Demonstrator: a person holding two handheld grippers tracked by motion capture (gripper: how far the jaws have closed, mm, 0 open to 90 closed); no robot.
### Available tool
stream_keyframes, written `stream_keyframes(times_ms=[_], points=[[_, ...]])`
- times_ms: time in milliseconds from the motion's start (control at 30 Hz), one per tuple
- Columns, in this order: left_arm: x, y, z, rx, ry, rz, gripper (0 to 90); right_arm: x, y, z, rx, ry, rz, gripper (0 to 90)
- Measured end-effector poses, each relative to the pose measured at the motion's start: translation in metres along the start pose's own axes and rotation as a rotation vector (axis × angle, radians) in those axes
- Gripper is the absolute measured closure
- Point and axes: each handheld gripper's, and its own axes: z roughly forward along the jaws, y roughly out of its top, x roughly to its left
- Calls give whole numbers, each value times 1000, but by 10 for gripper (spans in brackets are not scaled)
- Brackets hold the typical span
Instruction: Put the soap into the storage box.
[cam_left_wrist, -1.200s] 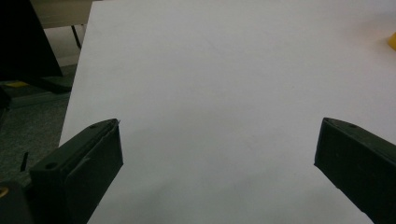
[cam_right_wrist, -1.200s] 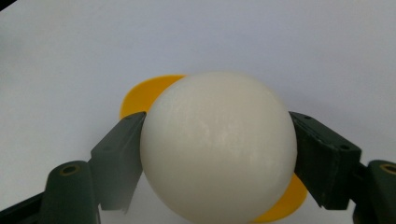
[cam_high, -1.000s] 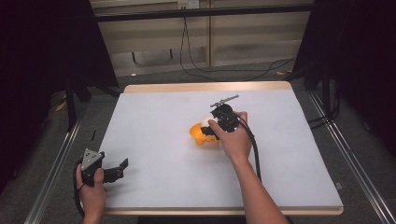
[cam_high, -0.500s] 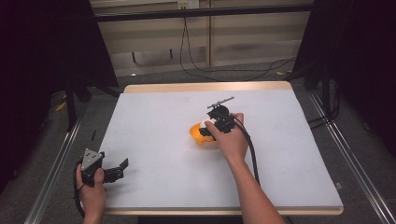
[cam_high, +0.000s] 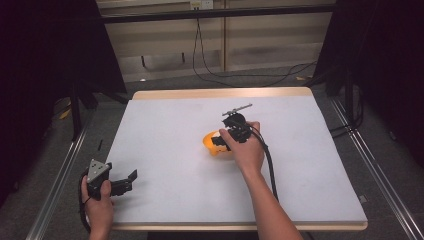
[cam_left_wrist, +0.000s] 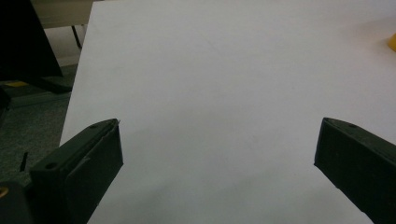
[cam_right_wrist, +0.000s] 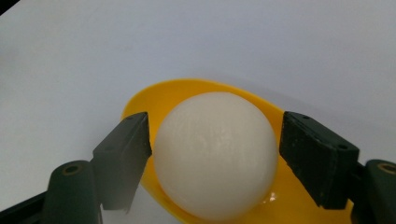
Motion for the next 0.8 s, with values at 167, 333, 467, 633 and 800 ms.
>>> stream_keyframes(times_ms=[167, 333, 467, 633, 800], points=[[0, 0, 0, 2, -1, 3, 9, -2, -1, -6, 3, -14, -14, 199], [0, 0, 0, 3, 0, 4, 9, -8, -7, -14, -43, -4, -26, 140], [0, 0, 0, 3, 1, 0, 9, -15, -12, -22, -74, -10, -34, 103], [0, 0, 0, 4, 2, 3, 9, -21, -19, -37, -132, -32, -35, 45], [0, 0, 0, 3, 4, 6, 10, -26, -26, -46, -151, -8, -26, 0]])
